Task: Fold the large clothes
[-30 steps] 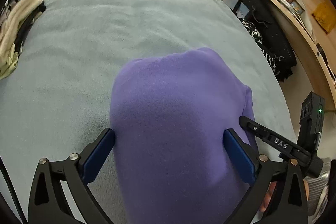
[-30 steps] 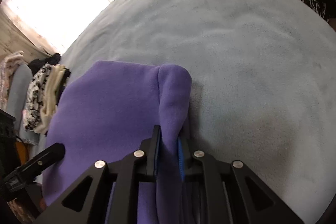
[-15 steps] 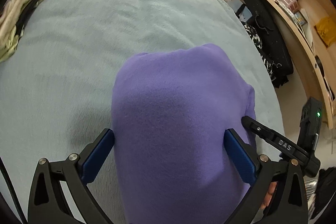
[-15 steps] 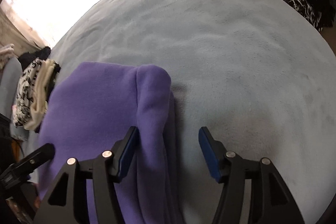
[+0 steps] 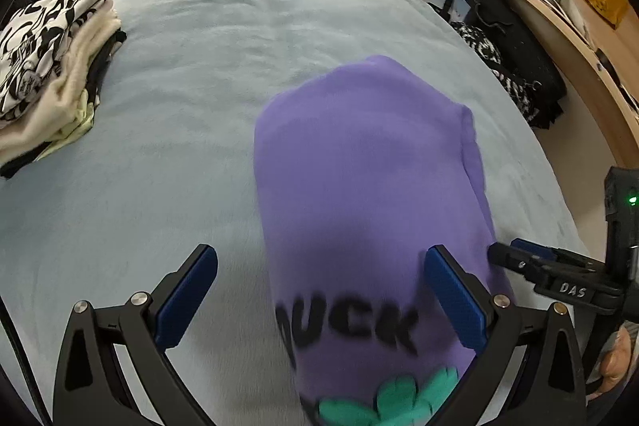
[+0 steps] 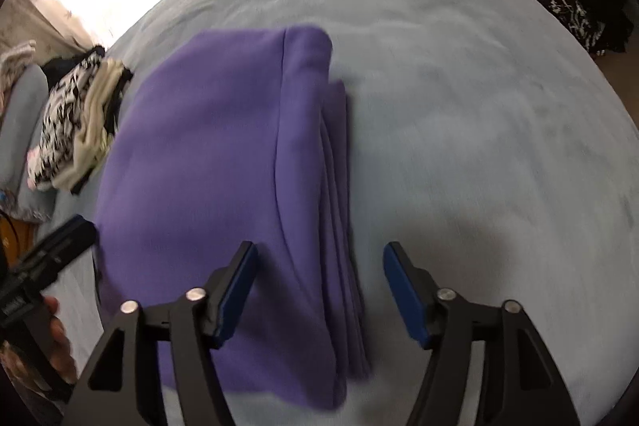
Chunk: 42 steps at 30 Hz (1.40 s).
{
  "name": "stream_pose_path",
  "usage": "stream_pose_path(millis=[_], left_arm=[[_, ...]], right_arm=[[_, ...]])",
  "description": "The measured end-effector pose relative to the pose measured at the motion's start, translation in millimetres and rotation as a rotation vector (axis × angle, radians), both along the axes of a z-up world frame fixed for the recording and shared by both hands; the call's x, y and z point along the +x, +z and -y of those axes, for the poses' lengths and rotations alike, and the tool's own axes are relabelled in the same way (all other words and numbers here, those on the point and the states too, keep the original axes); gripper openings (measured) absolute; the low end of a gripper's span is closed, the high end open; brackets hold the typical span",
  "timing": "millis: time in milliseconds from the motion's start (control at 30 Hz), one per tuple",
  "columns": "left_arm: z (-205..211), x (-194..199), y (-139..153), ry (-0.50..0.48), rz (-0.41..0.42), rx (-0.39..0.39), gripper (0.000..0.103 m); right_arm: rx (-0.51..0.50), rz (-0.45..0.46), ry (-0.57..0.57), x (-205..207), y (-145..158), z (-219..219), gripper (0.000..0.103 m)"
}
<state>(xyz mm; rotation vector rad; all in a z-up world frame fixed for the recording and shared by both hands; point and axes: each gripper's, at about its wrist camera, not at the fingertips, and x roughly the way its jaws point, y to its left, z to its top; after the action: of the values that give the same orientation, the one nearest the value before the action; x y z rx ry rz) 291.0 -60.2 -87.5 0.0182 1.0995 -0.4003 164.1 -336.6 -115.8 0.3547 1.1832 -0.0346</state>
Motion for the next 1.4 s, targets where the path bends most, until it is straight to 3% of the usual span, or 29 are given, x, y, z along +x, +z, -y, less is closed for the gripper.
stream_pose_path(millis=[167, 267, 367, 467, 567, 667, 800, 1033, 1400], left_arm=[[-9, -19, 0, -0.046, -0.075, -0.002, 0.103], [-15, -26, -3, -0.064, -0.129, -0.028, 0.103], [-22, -26, -4, -0.066, -0.159, -0.087, 0.103], [-32, -22, -4, -0.062, -0.161, -0.178, 0.103], [-38, -18, -8, -0.05, -0.141, -0.215, 0.103], [-38, -11, -17, -0.032, -0.143, -0.199, 0.103], [-36, 6, -39, -0.045, -0.228, -0.247, 0.103], [-37, 23, -73, -0.046, -0.352, -0.423, 0.103], [-20, 35, -98, -0.102, -0.392, -0.502, 0.103]], right_arm=[[0.047, 0.012, 0.024, -27, 1, -4, 0.073], [0.066, 0.045, 0.052, -38, 7, -3, 0.088], [0.098, 0.089, 0.072, -41, 17, -2, 0.091], [0.108, 0.124, 0.097, -39, 24, -1, 0.103], [0.097, 0.121, 0.12, -31, 23, 0, 0.103], [0.138, 0.093, 0.128, -20, 13, 4, 0.103], [0.269, 0.065, 0.1, -4, -7, 16, 0.103], [0.314, 0.051, 0.126, 17, -28, 21, 0.103], [0.515, 0.003, 0.135, 51, -82, 24, 0.103]])
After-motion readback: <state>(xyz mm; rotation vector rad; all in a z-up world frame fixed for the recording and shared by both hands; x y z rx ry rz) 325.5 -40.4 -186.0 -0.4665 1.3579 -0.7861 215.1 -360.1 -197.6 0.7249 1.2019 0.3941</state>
